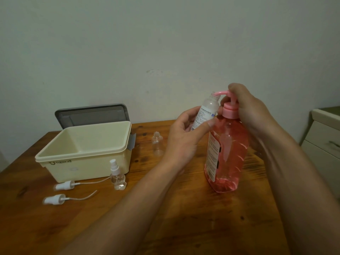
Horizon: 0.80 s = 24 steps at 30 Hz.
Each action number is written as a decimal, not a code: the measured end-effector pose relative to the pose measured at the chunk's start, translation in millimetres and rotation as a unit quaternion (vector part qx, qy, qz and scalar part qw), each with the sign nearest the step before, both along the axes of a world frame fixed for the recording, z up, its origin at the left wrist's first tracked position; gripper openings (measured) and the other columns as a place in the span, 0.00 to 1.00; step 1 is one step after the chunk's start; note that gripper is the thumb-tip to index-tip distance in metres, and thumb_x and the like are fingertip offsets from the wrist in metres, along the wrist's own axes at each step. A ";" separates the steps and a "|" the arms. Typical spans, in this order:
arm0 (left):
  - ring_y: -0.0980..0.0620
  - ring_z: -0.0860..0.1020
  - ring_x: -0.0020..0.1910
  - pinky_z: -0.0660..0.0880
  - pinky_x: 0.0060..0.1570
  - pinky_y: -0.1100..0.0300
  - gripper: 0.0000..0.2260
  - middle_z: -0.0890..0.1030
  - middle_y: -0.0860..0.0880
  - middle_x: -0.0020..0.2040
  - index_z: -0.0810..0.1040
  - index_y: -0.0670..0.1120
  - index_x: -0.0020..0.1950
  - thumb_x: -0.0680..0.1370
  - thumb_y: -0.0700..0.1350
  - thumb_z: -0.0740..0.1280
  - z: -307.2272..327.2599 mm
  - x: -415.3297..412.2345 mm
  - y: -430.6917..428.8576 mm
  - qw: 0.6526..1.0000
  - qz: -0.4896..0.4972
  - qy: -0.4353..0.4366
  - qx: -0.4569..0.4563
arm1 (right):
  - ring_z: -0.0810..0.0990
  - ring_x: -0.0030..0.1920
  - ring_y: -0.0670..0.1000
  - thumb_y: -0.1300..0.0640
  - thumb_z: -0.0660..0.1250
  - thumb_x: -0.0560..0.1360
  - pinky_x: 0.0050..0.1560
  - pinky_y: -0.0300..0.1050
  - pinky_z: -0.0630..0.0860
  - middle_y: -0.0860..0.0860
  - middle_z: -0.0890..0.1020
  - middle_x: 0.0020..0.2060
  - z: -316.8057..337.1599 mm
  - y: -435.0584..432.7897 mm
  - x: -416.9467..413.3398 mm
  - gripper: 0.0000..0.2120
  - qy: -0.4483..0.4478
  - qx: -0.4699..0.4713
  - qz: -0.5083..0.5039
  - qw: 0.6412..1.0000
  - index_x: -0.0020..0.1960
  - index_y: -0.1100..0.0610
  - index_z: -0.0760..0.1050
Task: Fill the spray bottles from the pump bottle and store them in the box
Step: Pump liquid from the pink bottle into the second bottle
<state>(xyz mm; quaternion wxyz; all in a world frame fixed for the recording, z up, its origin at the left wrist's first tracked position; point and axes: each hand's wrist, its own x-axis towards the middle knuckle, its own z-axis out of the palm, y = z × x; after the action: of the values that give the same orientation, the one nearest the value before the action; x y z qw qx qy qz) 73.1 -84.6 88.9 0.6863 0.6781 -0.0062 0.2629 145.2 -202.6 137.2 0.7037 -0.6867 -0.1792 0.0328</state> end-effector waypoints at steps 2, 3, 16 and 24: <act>0.62 0.81 0.51 0.78 0.49 0.68 0.20 0.82 0.51 0.57 0.75 0.47 0.66 0.74 0.41 0.73 -1.5 0.9 0.2 1.000 0.001 0.002 -0.001 | 0.74 0.35 0.56 0.44 0.59 0.78 0.41 0.53 0.71 0.52 0.80 0.29 0.7 0.5 -0.1 0.17 0.001 0.004 0.001 1.000 0.40 0.56 0.75; 0.61 0.81 0.52 0.78 0.50 0.67 0.21 0.82 0.51 0.57 0.74 0.46 0.66 0.75 0.41 0.73 -1.9 1.2 0.3 1.000 0.000 0.003 -0.002 | 0.74 0.34 0.56 0.43 0.59 0.77 0.41 0.53 0.70 0.52 0.80 0.30 0.0 0.6 -0.4 0.18 0.000 0.003 0.001 1.000 0.40 0.56 0.75; 0.62 0.81 0.50 0.78 0.49 0.68 0.20 0.82 0.51 0.57 0.74 0.47 0.66 0.75 0.41 0.72 -1.2 1.9 1.0 1.000 0.000 0.005 -0.003 | 0.77 0.31 0.53 0.40 0.58 0.77 0.39 0.51 0.73 0.52 0.81 0.30 -0.2 -0.6 -0.1 0.19 -0.007 -0.010 -0.003 1.000 0.41 0.55 0.75; 0.62 0.81 0.49 0.78 0.47 0.68 0.20 0.82 0.50 0.57 0.75 0.46 0.66 0.74 0.41 0.73 -2.4 3.8 1.1 1.000 0.007 0.005 0.000 | 0.75 0.35 0.55 0.44 0.58 0.77 0.42 0.53 0.71 0.51 0.80 0.29 1.2 0.2 -1.7 0.17 -0.008 -0.002 -0.004 1.000 0.40 0.56 0.75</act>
<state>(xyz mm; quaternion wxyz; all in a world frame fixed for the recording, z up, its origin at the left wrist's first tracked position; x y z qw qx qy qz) 76.9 -83.5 86.5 0.6843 0.6797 0.0016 0.2640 143.5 -202.4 138.4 0.7013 -0.6888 -0.1816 0.0248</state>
